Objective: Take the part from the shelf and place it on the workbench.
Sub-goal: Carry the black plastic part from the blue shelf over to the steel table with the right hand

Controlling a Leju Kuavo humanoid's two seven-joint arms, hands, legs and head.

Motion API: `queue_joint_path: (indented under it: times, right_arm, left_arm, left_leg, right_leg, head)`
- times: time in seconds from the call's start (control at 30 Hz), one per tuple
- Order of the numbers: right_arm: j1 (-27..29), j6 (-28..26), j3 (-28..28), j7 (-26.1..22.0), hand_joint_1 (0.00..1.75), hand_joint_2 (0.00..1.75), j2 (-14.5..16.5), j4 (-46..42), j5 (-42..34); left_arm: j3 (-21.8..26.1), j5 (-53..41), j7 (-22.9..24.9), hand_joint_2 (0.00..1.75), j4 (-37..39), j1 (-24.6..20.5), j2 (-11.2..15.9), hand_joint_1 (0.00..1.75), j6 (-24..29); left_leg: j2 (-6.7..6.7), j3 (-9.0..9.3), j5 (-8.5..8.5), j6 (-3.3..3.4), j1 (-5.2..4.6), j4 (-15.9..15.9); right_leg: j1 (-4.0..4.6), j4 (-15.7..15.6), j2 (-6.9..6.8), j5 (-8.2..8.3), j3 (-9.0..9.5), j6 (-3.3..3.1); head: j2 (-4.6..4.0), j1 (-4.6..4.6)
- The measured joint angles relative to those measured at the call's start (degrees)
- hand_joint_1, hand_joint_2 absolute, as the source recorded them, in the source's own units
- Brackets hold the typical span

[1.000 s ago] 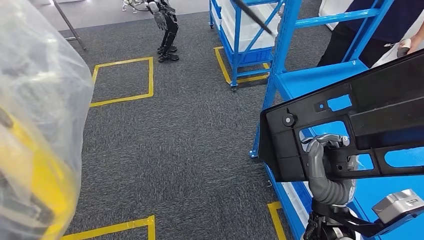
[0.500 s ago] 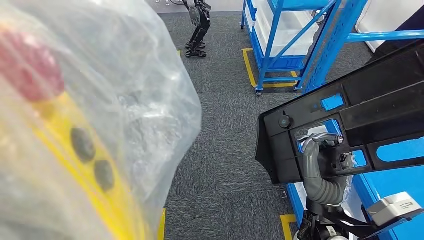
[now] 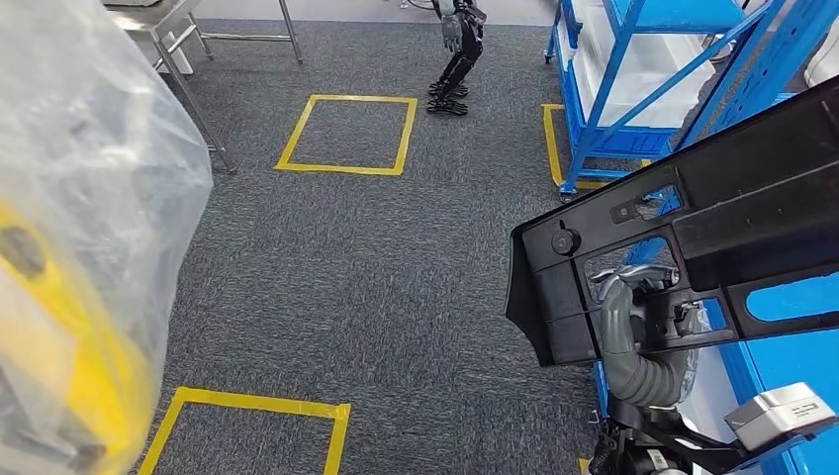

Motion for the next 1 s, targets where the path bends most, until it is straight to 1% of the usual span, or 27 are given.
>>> queue_joint_path:
  times: [0.03,0.07,0.1,0.13,0.17,0.2,0.27,0.3,0.33,0.4,0.43,0.47,0.5,0.53,0.57,0.6,0.63,0.67,0.7,0.73,0.77,0.8,0.83,0.9,0.93,0.97,1.0]
  right_arm:
    - [0.01,-0.05,0.0,0.1,1.75,1.75,-0.01,-0.05,0.13]
    - [0.04,-0.1,0.0,0.2,1.75,1.75,-0.01,-0.09,0.25]
    - [0.06,-0.16,0.0,0.31,1.75,1.75,-0.02,-0.11,0.34]
    - [0.06,-0.22,0.0,0.4,1.75,1.75,-0.02,-0.12,0.38]
    - [0.07,-0.26,0.0,0.48,1.75,1.75,-0.02,-0.15,0.38]
    - [0.06,-0.3,0.0,0.54,1.75,1.75,-0.02,-0.22,0.38]
    - [0.04,-0.34,0.0,0.6,1.75,1.75,-0.03,-0.37,0.38]
    - [0.03,-0.36,0.0,0.63,1.75,1.75,-0.05,-0.42,0.38]
    - [0.03,-0.36,0.0,0.67,1.75,1.75,-0.08,-0.43,0.36]
    - [0.01,-0.36,-0.01,0.77,1.75,1.75,-0.13,-0.45,0.28]
    - [-0.03,-0.35,-0.01,0.82,1.75,1.75,-0.16,-0.48,0.15]
    - [-0.06,-0.34,-0.02,0.86,1.75,1.75,-0.19,-0.53,0.02]
    - [-0.08,-0.33,-0.04,0.9,1.75,1.75,-0.26,-0.57,-0.15]
    - [-0.09,-0.32,-0.06,0.92,1.75,1.75,-0.35,-0.6,-0.29]
    - [-0.06,-0.3,-0.08,0.93,1.75,1.75,-0.43,-0.62,-0.38]
    - [-0.04,-0.27,-0.09,0.95,1.75,1.75,-0.51,-0.62,-0.49]
    - [-0.03,-0.24,-0.09,0.95,1.75,1.75,-0.56,-0.62,-0.55]
    - [-0.03,-0.2,-0.09,0.96,1.75,1.75,-0.58,-0.63,-0.62]
    - [-0.03,-0.18,-0.09,0.97,1.75,1.75,-0.62,-0.63,-0.66]
    - [-0.05,-0.17,-0.09,0.98,1.75,1.75,-0.66,-0.64,-0.68]
    - [-0.06,-0.17,-0.1,1.02,1.75,1.75,-0.7,-0.67,-0.72]
    - [-0.08,-0.17,-0.11,1.09,1.75,1.75,-0.76,-0.69,-0.75]
    - [-0.1,-0.17,-0.13,1.19,1.75,1.75,-0.82,-0.73,-0.79]
    - [-0.18,-0.18,-0.16,1.41,1.75,1.75,-0.91,-0.78,-0.84]
    - [-0.25,-0.18,-0.17,1.5,1.75,1.75,-0.91,-0.82,-0.84]
    - [-0.3,-0.17,-0.19,1.57,1.75,1.75,-0.91,-0.86,-0.84]
    - [-0.34,-0.17,-0.2,1.62,1.75,1.75,-0.92,-0.9,-0.83]
  left_arm:
    - [0.0,0.01,0.13,1.75,0.0,-0.08,-0.11,0.0,0.04]
    - [0.0,0.01,0.2,1.75,0.0,-0.17,-0.21,0.0,0.1]
    - [0.0,0.0,0.32,1.75,0.0,-0.2,-0.28,0.0,0.16]
    - [0.0,0.0,0.4,1.75,0.0,-0.18,-0.33,0.0,0.21]
    - [0.0,-0.01,0.46,1.75,0.0,-0.14,-0.36,0.0,0.26]
    - [0.0,-0.01,0.53,1.75,0.0,-0.11,-0.37,0.0,0.27]
    - [0.0,-0.01,0.53,1.75,0.0,-0.19,-0.4,0.0,0.28]
    - [0.0,-0.01,0.53,1.75,0.0,-0.28,-0.44,0.0,0.28]
    - [0.0,-0.01,0.5,1.75,0.0,-0.35,-0.46,0.0,0.28]
    - [0.0,0.01,0.37,1.75,0.0,-0.3,-0.5,0.0,0.28]
    - [0.01,0.02,0.26,1.75,0.0,-0.23,-0.52,0.0,0.28]
    - [0.01,0.03,0.15,1.75,0.0,-0.2,-0.53,0.0,0.28]
    - [0.02,0.02,0.08,1.75,0.0,-0.25,-0.59,0.0,0.28]
    - [0.02,-0.07,0.05,1.75,0.0,-0.36,-0.68,0.0,0.35]
    - [0.02,-0.25,0.15,1.75,0.0,-0.46,-0.78,0.0,0.55]
    - [0.01,-0.54,0.32,1.75,0.0,-0.51,-0.9,0.0,0.84]
    - [-0.01,-0.87,0.5,1.75,0.0,-0.51,-0.97,0.0,1.2]
    - [-0.04,-1.14,0.69,1.75,0.0,-0.48,-1.03,0.0,1.57]
    - [-0.07,-1.33,0.83,1.75,0.0,-0.46,-1.08,0.0,1.89]
    - [-0.08,-1.42,0.96,1.75,0.0,-0.49,-1.12,0.0,2.16]
    - [-0.1,-1.49,1.11,1.75,0.0,-0.57,-1.18,0.0,2.44]
    - [-0.11,-1.62,1.25,1.75,0.0,-0.64,-1.23,0.0,2.7]
    - [-0.14,-1.84,1.38,1.75,0.0,-0.64,-1.25,0.0,2.95]
    - [-0.19,-2.26,1.57,1.75,0.0,-0.48,-1.27,0.0,3.37]
    - [-0.21,-2.4,1.64,1.75,0.0,-0.4,-1.28,0.0,3.5]
    - [-0.25,-2.58,1.69,1.75,0.0,-0.41,-1.3,0.0,3.66]
    - [-0.33,-2.92,1.75,1.75,0.0,-0.48,-1.34,0.0,3.9]
  left_leg:
    - [1.22,-2.03,-1.79,-0.24,0.02,4.02]
    - [1.82,-4.19,-3.34,-0.41,0.15,8.17]
    - [2.08,-5.84,-4.16,-0.48,0.24,11.15]
    - [2.18,-6.48,-3.95,-0.46,0.28,12.09]
    - [2.32,-5.88,-2.67,-0.35,0.26,10.59]
    - [2.78,-4.1,-0.62,-0.11,0.17,6.86]
    - [4.83,0.01,2.63,0.56,-0.39,-1.51]
    - [5.64,1.23,3.33,0.84,-0.73,-4.09]
    - [6.0,1.64,3.33,1.04,-1.04,-5.12]
    - [5.16,1.79,3.39,1.39,-1.15,-5.54]
    - [4.63,2.09,3.52,1.65,-1.02,-5.9]
    - [4.15,2.45,3.67,1.98,-0.82,-6.27]
    - [3.65,2.82,3.78,2.27,-0.6,-6.57]
    - [3.1,2.95,3.76,2.47,-0.57,-6.64]
    - [2.54,3.02,3.73,2.61,-0.54,-6.63]
    - [1.88,3.08,3.69,2.64,-0.53,-6.62]
    - [1.2,3.16,3.64,2.63,-0.48,-6.6]
    - [0.48,3.31,3.57,2.54,-0.38,-6.57]
    - [-0.27,3.48,3.44,2.37,-0.25,-6.48]
    - [-0.98,3.56,3.28,2.12,-0.12,-6.35]
    - [-1.68,3.47,3.09,1.82,-0.12,-6.02]
    - [-2.25,3.25,2.98,1.51,-0.14,-5.78]
    - [-2.75,2.97,2.96,1.23,-0.16,-5.66]
    - [-3.43,2.58,3.02,0.79,-0.02,-5.62]
    - [-2.79,2.33,2.69,0.57,-0.01,-5.15]
    - [-1.66,1.69,1.87,0.34,-0.01,-3.73]
    - [-0.25,0.37,0.41,0.07,0.0,-0.92]
  right_leg:
    - [0.12,0.0,-0.64,-0.12,0.07,-0.21]
    - [0.25,0.0,-1.34,-0.22,0.12,-0.35]
    - [0.35,0.0,-2.01,-0.33,0.18,-0.43]
    - [0.41,0.0,-2.63,-0.45,0.29,-0.47]
    - [0.45,0.0,-3.18,-0.6,0.46,-0.45]
    - [0.48,0.0,-3.69,-0.79,0.74,-0.37]
    - [0.62,0.0,-4.62,-1.23,1.28,-0.02]
    - [0.72,0.0,-5.03,-1.42,1.46,0.2]
    - [0.78,-0.03,-5.44,-1.56,1.57,0.43]
    - [0.78,-0.14,-6.03,-1.82,1.86,0.92]
    - [0.7,0.3,-5.53,-2.25,1.92,1.15]
    - [0.68,1.69,-4.55,-3.19,1.53,1.3]
    - [0.67,4.3,-3.29,-4.68,0.51,1.41]
    - [0.64,8.02,-2.12,-6.49,-1.25,1.43]
    - [0.66,12.03,-1.55,-8.15,-3.36,1.47]
    - [0.63,15.1,-1.33,-9.03,-5.16,1.57]
    - [0.56,16.35,-1.27,-8.81,-6.17,1.67]
    - [0.44,15.03,-1.21,-7.29,-5.92,1.79]
    - [0.23,11.57,-0.92,-4.9,-4.59,1.96]
    - [-0.06,7.39,0.04,-2.78,-2.79,2.14]
    - [-0.3,3.67,1.05,-1.21,-1.21,2.19]
    - [-0.43,1.35,1.83,-0.46,-0.25,2.13]
    - [-0.4,0.46,2.29,-0.46,0.08,1.9]
    - [-0.17,0.29,1.37,-0.38,0.02,1.19]
    - [-0.12,0.23,0.87,-0.34,0.07,0.83]
    - [-0.13,0.16,0.31,-0.33,0.14,0.5]
    - [-0.11,0.11,-0.29,-0.37,0.22,0.21]
  head:
    - [0.0,-0.1]
    - [0.0,-0.12]
    - [0.0,-0.12]
    - [0.0,-0.13]
    - [0.0,-0.13]
    - [0.0,-0.13]
    - [0.0,-0.14]
    - [0.0,-0.14]
    - [0.0,-0.14]
    - [0.01,-0.14]
    - [0.01,-0.14]
    - [0.01,-0.12]
    - [0.01,-0.05]
    - [0.0,0.01]
    - [0.0,0.08]
    - [0.0,0.13]
    - [0.0,0.13]
    - [0.0,0.14]
    - [0.0,0.14]
    - [0.0,0.16]
    - [0.0,0.2]
    - [0.0,0.24]
    - [0.01,0.26]
    - [0.01,0.26]
    - [0.01,0.21]
    - [0.0,0.12]
    - [0.0,0.04]
